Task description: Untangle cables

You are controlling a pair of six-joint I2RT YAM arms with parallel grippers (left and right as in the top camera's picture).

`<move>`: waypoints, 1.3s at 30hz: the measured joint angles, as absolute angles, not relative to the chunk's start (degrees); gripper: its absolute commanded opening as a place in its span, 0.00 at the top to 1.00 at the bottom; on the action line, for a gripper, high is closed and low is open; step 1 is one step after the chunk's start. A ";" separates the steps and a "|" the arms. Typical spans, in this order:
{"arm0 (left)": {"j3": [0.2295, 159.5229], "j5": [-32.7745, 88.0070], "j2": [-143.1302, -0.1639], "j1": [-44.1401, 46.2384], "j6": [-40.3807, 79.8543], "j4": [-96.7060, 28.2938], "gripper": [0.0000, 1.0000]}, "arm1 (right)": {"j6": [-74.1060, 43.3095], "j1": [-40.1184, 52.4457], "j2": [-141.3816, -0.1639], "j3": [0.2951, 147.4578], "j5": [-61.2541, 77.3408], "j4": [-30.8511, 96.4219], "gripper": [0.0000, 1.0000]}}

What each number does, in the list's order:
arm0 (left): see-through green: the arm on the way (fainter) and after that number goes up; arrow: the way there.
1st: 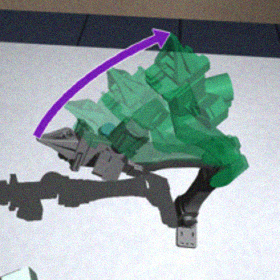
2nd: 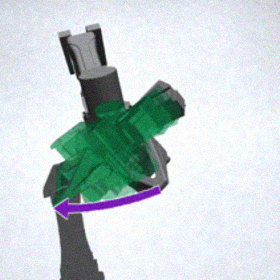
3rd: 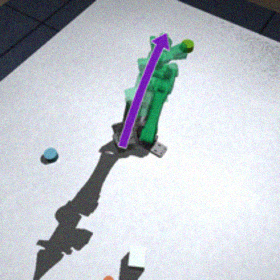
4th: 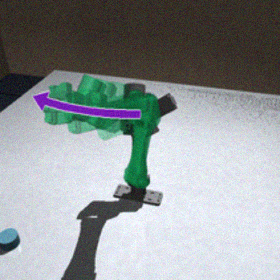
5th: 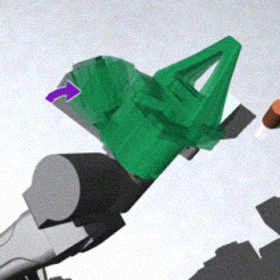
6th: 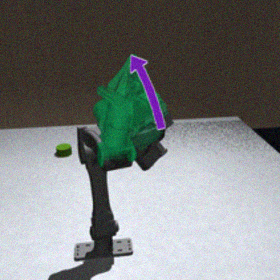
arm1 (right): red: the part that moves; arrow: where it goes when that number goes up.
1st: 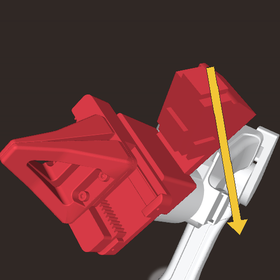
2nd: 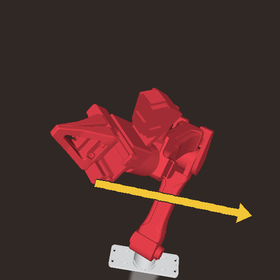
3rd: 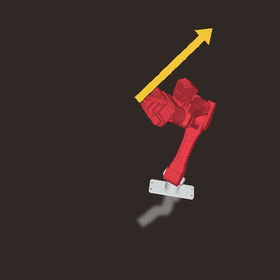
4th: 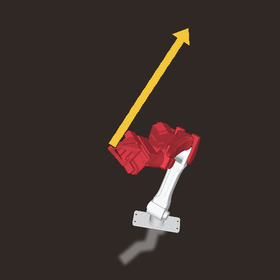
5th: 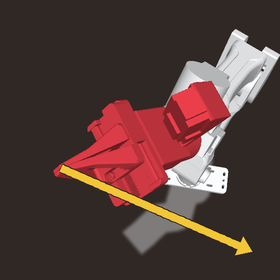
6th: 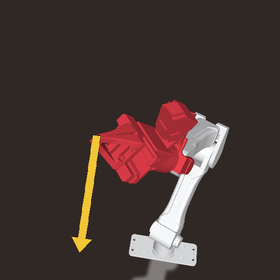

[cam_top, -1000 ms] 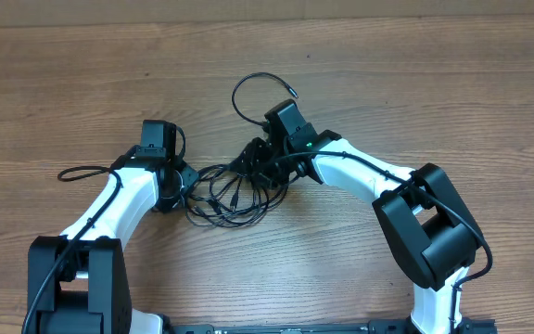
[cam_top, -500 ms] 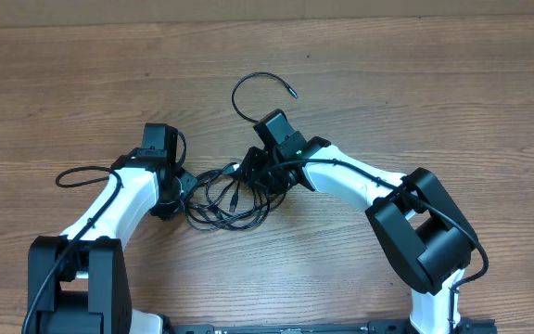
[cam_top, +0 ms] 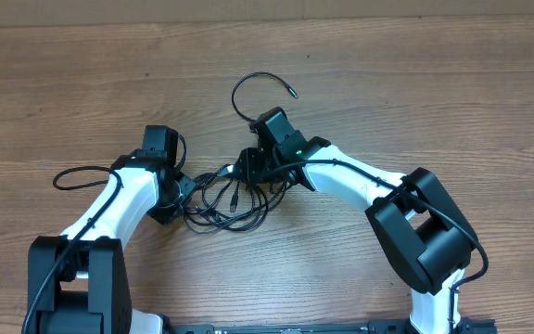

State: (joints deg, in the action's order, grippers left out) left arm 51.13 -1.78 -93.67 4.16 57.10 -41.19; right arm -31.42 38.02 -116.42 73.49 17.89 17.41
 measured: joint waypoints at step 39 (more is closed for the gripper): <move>51.13 4.78 -93.69 4.16 57.30 -42.06 0.96 | -30.81 42.09 -118.98 74.59 4.10 17.30 0.63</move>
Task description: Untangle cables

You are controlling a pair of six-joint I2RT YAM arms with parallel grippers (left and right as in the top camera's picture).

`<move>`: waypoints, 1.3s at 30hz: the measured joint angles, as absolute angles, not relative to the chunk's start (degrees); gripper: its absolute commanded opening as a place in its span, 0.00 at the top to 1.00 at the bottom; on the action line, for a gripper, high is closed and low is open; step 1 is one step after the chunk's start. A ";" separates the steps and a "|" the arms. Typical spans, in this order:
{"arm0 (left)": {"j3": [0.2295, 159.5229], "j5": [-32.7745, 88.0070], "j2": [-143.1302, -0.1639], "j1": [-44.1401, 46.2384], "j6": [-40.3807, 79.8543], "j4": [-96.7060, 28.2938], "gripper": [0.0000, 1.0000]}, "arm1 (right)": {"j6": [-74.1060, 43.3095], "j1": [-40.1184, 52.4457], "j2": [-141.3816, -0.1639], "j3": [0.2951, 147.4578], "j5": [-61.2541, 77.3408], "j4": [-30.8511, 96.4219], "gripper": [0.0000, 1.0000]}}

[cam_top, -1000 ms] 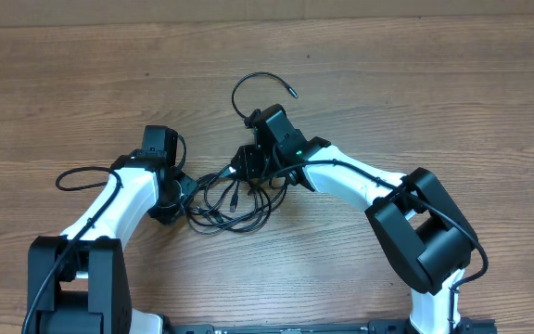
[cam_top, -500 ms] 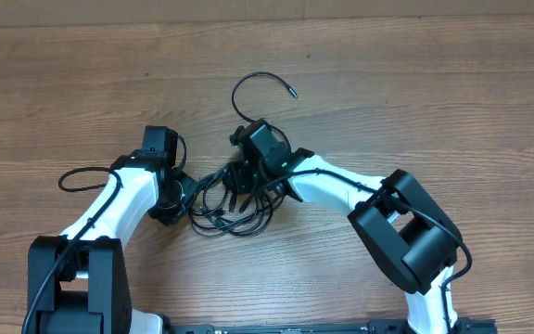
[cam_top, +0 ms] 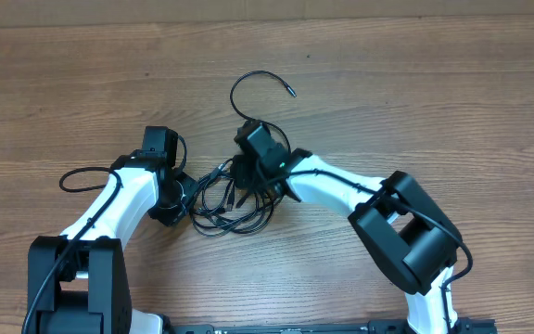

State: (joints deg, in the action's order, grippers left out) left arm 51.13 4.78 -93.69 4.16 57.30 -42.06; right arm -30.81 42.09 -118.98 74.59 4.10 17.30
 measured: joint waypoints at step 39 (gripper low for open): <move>51.13 5.45 -93.69 4.16 57.30 -42.22 0.95 | -72.44 42.09 -119.81 77.67 15.53 15.20 0.96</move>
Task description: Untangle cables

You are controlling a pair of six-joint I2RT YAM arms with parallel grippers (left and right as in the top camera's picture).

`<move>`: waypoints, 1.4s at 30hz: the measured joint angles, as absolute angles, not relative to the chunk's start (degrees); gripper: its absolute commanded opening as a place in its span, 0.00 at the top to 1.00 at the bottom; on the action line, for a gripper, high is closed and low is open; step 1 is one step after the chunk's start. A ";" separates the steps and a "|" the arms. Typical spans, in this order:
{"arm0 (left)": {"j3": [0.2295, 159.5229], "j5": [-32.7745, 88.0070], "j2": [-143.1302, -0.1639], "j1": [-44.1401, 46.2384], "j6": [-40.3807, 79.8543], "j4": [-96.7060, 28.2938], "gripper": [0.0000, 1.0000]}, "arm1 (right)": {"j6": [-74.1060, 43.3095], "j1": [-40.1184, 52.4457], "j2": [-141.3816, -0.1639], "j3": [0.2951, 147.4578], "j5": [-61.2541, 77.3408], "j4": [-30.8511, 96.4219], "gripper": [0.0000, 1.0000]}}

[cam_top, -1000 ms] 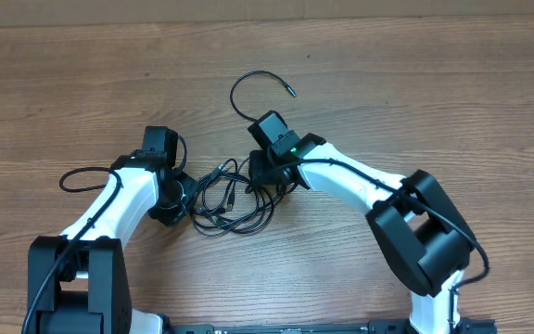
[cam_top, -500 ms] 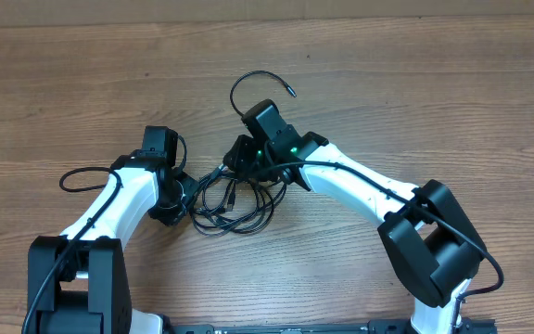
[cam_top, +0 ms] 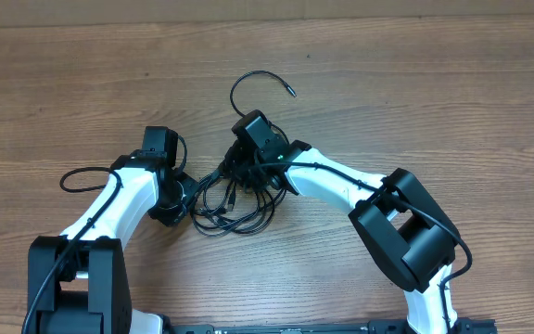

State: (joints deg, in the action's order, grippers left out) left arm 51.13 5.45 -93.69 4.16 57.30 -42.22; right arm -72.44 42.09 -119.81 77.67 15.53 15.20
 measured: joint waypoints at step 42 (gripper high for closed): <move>79.79 14.39 -74.81 4.10 29.78 -54.35 0.95 | -47.66 40.95 -117.82 81.78 -0.14 52.01 0.96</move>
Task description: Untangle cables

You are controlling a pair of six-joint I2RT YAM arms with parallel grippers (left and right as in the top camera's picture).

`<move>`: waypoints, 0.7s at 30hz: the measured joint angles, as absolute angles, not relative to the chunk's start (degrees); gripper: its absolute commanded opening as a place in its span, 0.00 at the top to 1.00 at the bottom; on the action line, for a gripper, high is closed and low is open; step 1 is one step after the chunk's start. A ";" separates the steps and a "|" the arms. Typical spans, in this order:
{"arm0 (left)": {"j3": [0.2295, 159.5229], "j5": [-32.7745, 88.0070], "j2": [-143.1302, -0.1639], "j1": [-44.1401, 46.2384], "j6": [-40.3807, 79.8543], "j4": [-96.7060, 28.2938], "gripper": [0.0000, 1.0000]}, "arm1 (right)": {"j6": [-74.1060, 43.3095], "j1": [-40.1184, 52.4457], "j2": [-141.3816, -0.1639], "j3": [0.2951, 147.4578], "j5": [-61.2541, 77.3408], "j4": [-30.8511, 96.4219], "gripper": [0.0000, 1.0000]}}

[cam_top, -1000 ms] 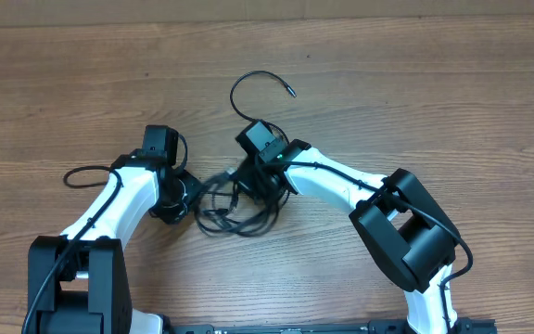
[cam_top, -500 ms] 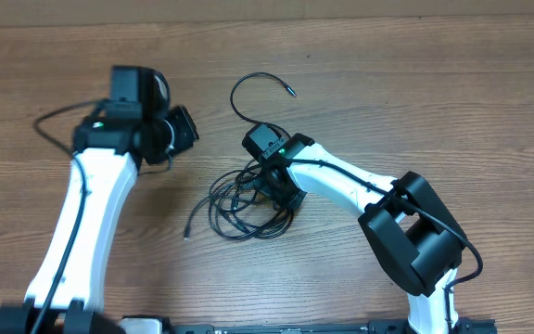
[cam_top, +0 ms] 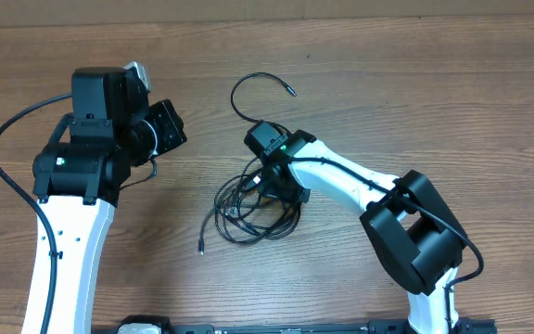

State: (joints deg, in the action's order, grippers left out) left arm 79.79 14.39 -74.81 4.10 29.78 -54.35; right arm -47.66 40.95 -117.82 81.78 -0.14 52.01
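Observation:
A tangle of thin black cables (cam_top: pixel 248 215) lies in loops at the table's middle. One long strand (cam_top: pixel 239 85) arcs away behind it to a plug, and a loose end (cam_top: pixel 200 249) trails out at the front left. My right gripper (cam_top: pixel 282 188) is pressed down into the right side of the tangle; the wrist hides its jaws. The left gripper (cam_top: pixel 168 127) is raised high at the back left, well clear of the cables, with nothing seen hanging from it. Whether it is open does not show.
The wooden table (cam_top: pixel 452 102) stretches around the tangle, its far edge meeting a cardboard-coloured strip (cam_top: pixel 267 7). The left arm's own black lead loops out to the left. The right arm's elbow (cam_top: pixel 415 232) stands at the front right.
The left gripper has left the tangle and is now raised at the back left. The right gripper sits a little further right and nearer, and the tangle has shifted right with a loose end trailing.
Both grippers were down at the tangle from the first moment, the left on its left side, the right at its back right. The right one shifted left onto the tangle and stayed. Now the left is lifted away and the tangle lies under the right gripper.

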 measured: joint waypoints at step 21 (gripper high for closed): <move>79.79 21.30 -75.81 8.43 26.76 -58.30 0.03 | -28.10 40.86 -91.50 89.36 10.39 50.96 0.96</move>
